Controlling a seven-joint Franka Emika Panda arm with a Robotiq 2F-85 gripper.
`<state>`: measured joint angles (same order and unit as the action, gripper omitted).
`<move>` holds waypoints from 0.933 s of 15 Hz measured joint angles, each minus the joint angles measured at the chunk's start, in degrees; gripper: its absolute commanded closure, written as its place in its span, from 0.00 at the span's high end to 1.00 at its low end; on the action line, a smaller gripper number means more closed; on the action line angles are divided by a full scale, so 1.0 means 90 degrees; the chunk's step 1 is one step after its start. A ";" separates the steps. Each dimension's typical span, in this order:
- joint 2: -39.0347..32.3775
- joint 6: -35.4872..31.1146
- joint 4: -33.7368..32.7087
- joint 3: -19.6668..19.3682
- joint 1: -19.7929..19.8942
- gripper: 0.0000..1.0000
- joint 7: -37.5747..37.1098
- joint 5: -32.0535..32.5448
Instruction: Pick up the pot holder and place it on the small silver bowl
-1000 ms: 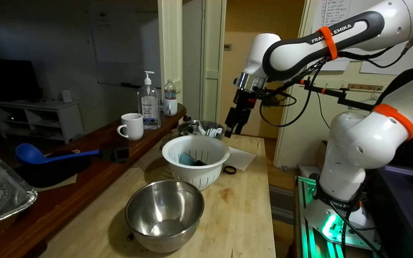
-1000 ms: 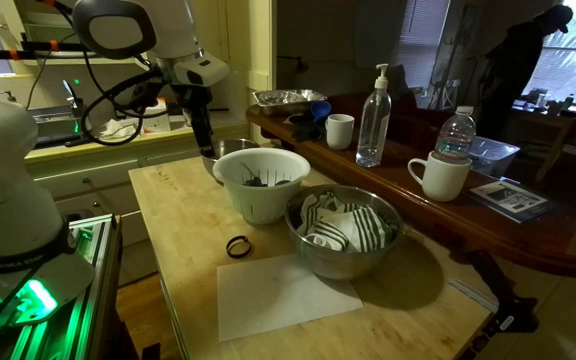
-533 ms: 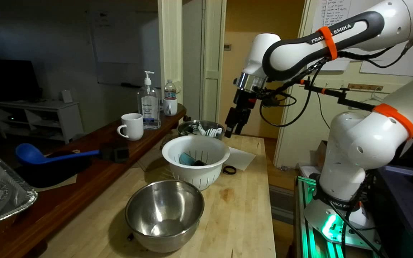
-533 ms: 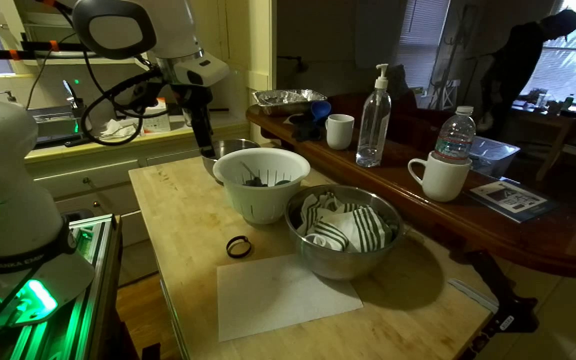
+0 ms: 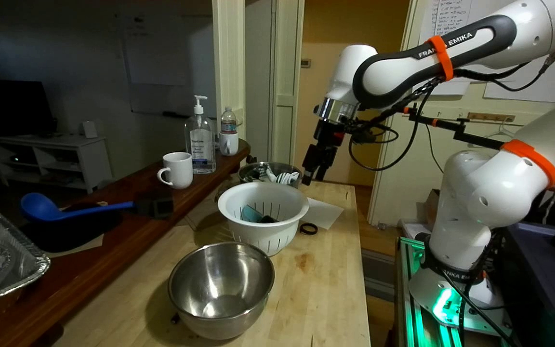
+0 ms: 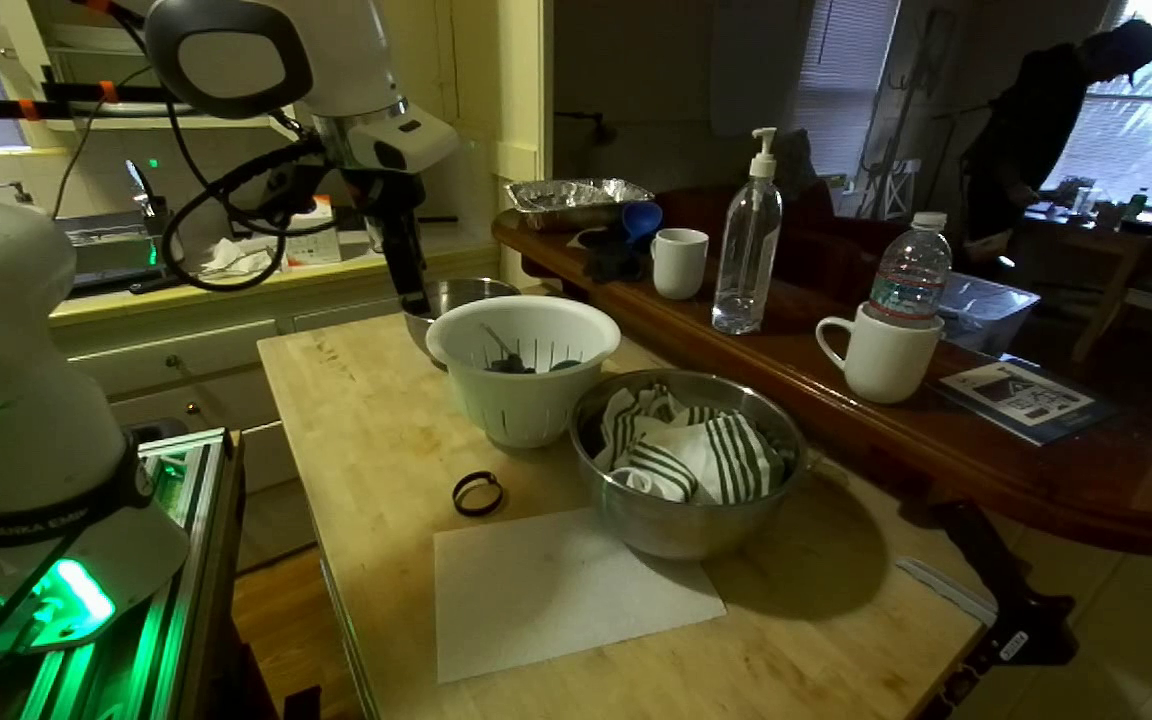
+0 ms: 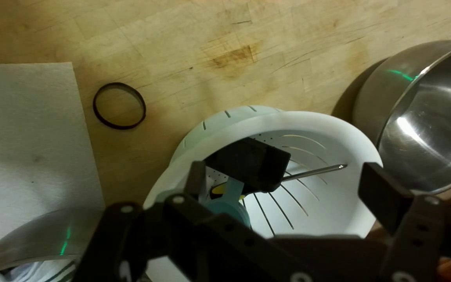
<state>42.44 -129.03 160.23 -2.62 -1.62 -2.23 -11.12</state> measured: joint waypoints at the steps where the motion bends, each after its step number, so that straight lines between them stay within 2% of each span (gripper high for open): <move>1: 0.0000 0.0000 0.0000 0.0000 0.0000 1.00 0.0000 0.0000; 9: -0.0012 0.0000 -0.0072 0.0003 0.0016 1.00 -0.0034 0.0000; 12: -0.0173 -0.0069 -0.0509 0.0041 0.0128 1.00 -0.0309 0.0029; 14: -0.0389 -0.0129 -0.1036 0.0160 0.0244 1.00 -0.0258 0.0497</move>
<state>38.94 -130.19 150.91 -1.19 0.57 -4.55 -6.65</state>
